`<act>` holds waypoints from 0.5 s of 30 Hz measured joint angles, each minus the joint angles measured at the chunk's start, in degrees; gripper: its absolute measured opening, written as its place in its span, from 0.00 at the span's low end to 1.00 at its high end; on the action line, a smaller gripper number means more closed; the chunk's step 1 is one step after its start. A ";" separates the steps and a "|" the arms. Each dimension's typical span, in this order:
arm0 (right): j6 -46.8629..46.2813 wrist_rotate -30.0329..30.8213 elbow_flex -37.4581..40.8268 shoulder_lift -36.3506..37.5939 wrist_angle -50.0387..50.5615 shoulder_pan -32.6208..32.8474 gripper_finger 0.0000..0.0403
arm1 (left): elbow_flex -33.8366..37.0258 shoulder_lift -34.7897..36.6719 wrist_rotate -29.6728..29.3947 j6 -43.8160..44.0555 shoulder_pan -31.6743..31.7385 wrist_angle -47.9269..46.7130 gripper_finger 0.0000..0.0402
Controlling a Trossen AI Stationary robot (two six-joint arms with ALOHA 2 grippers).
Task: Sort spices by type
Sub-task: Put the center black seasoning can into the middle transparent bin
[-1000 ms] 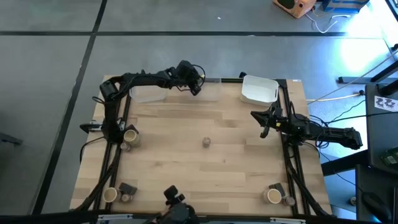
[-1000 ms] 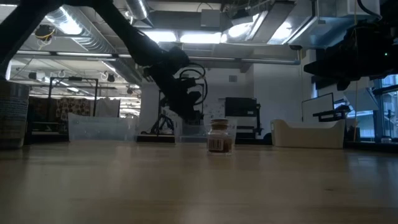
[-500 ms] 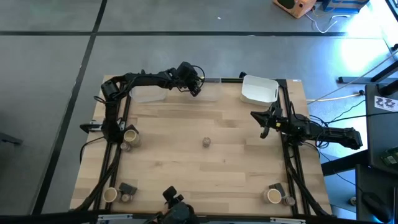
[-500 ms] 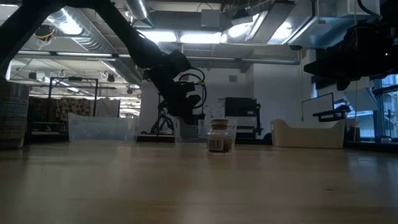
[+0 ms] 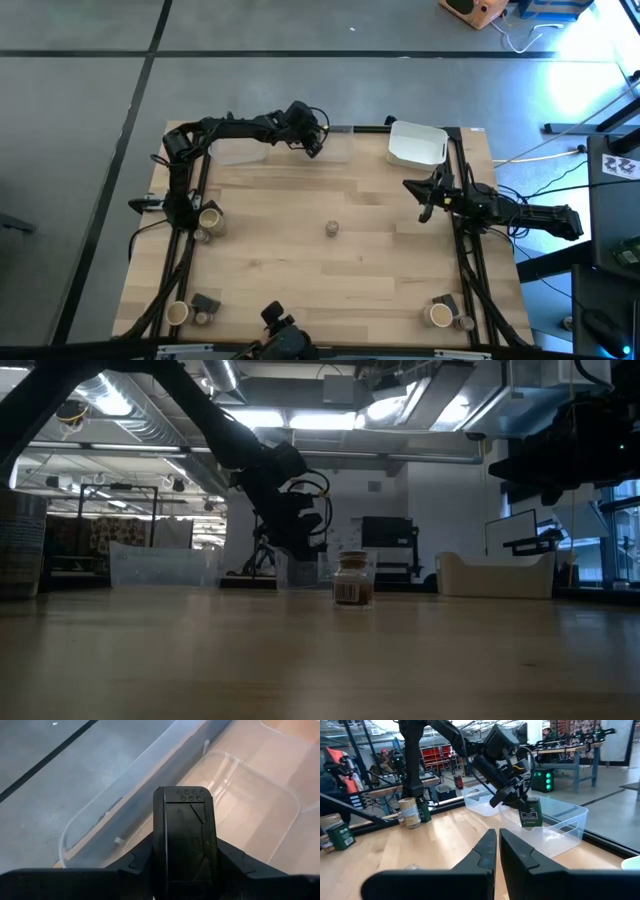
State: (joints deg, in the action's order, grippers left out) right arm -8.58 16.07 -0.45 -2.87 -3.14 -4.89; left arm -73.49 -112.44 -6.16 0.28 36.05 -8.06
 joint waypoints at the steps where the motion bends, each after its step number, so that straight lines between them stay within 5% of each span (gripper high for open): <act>1: -0.02 -0.27 -0.02 0.00 0.02 0.00 0.06 | 0.00 0.00 0.23 0.01 -0.01 -0.04 0.33; 15: -0.07 -0.63 0.00 0.00 0.05 0.00 0.06 | -0.38 3.12 1.08 -0.20 0.15 -1.38 0.60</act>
State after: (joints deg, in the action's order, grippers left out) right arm -8.64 15.44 -0.45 -2.87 -3.09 -4.89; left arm -73.88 -109.32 -5.08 0.08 36.21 -9.44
